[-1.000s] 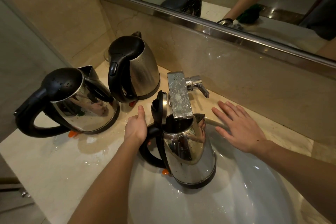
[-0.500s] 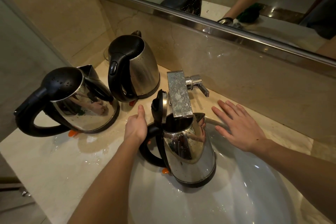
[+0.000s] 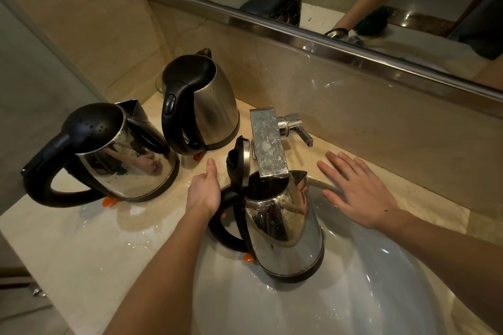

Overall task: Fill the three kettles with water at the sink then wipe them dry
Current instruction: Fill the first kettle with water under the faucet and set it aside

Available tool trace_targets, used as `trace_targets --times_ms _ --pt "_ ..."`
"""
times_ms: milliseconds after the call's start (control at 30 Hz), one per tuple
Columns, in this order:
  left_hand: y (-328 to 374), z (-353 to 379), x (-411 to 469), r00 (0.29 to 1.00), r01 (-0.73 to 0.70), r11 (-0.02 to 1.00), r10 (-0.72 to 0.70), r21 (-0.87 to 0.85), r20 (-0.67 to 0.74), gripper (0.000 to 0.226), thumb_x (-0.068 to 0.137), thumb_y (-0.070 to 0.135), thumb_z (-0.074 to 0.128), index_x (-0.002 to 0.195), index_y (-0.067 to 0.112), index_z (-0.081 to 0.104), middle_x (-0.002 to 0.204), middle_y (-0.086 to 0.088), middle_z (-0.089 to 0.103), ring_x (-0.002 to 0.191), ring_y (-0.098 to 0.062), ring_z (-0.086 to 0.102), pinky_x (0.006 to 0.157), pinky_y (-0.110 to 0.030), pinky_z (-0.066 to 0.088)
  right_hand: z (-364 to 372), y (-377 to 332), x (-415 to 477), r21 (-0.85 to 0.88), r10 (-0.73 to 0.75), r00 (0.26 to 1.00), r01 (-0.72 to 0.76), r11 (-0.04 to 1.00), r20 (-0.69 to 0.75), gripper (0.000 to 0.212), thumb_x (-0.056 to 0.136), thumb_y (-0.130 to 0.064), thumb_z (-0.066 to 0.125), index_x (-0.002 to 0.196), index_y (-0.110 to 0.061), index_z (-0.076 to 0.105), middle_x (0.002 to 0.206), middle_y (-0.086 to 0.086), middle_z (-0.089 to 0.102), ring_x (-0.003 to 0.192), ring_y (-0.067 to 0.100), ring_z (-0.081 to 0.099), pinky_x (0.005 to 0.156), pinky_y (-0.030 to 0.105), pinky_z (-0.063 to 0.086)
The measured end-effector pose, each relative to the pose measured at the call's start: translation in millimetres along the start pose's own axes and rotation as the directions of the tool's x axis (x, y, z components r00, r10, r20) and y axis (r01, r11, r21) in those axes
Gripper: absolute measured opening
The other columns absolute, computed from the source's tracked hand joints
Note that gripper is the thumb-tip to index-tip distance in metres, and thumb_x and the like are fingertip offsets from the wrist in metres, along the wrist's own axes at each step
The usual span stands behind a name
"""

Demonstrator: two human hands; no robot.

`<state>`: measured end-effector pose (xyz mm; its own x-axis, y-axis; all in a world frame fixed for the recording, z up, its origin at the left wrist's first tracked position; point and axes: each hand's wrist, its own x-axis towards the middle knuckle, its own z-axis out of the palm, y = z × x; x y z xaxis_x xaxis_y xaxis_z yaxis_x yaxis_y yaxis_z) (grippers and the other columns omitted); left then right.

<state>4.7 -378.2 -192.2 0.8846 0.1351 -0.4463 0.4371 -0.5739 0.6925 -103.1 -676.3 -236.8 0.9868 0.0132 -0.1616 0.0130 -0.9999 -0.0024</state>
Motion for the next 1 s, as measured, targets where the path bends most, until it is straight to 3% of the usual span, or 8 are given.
trace_targets --times_ms 133,233,367,500,667,1000 --pt "-0.7 -0.2 1.9 1.000 -0.003 1.000 0.003 0.002 0.006 0.057 0.103 0.057 0.019 0.073 0.016 0.044 0.081 -0.012 0.054 0.078 -0.024 0.056 0.084 -0.038 0.040 -0.3 -0.4 0.1 0.006 0.003 1.000 -0.003 1.000 0.000 0.065 0.096 -0.064 0.005 0.155 -0.037 0.000 0.164 -0.004 0.000 0.150 0.015 -0.003 0.122 0.041 0.006" --pt "-1.6 0.1 2.8 1.000 0.009 1.000 -0.009 -0.016 0.004 0.056 0.101 0.060 0.019 0.071 0.019 0.042 0.084 -0.014 0.058 0.088 -0.035 0.063 0.090 -0.049 0.052 0.0 -0.2 0.0 0.013 0.000 1.000 0.000 1.000 0.001 0.065 0.096 -0.064 0.005 0.155 -0.037 0.001 0.164 -0.004 0.001 0.150 0.015 -0.003 0.122 0.042 0.007" --pt "-1.5 -0.2 2.8 1.000 0.001 1.000 -0.001 -0.008 -0.002 0.058 0.102 0.058 0.019 0.075 0.015 0.048 0.081 -0.012 0.056 0.079 -0.024 0.058 0.095 -0.046 0.048 0.1 -0.2 0.4 0.011 0.001 1.000 -0.001 1.000 -0.003 0.065 0.096 -0.064 0.005 0.155 -0.037 0.002 0.164 -0.004 0.002 0.150 0.015 -0.002 0.122 0.042 0.008" --pt "-0.8 -0.2 2.0 1.000 0.005 1.000 -0.005 0.009 0.001 0.061 0.103 0.056 0.018 0.079 0.009 0.050 0.081 -0.014 0.054 0.077 -0.022 0.054 0.085 -0.039 0.041 0.1 -0.4 0.5 0.011 0.003 1.000 -0.003 1.000 -0.005 0.065 0.096 -0.064 0.006 0.154 -0.037 0.000 0.164 -0.004 0.001 0.150 0.015 -0.002 0.122 0.043 0.008" --pt "2.7 0.2 -2.6 1.000 0.005 1.000 -0.005 0.007 -0.006 0.050 0.104 0.053 0.020 0.069 0.021 0.035 0.073 -0.001 0.044 0.065 -0.011 0.041 0.084 -0.037 0.036 -0.5 -0.9 -0.2 0.011 0.002 1.000 -0.002 1.000 -0.005 0.065 0.096 -0.064 0.005 0.155 -0.037 0.002 0.164 -0.004 0.002 0.150 0.015 -0.001 0.122 0.043 0.009" --pt "0.5 -0.4 0.5 1.000 0.007 1.000 -0.007 0.010 -0.002 0.056 0.103 0.057 0.019 0.073 0.016 0.045 0.084 -0.011 0.056 0.075 -0.019 0.052 0.086 -0.040 0.043 -2.3 -1.9 -0.7 0.012 0.004 1.000 -0.004 1.000 0.003 0.066 0.094 -0.065 0.002 0.154 -0.038 -0.002 0.163 -0.006 -0.002 0.150 0.014 -0.004 0.123 0.041 0.005"
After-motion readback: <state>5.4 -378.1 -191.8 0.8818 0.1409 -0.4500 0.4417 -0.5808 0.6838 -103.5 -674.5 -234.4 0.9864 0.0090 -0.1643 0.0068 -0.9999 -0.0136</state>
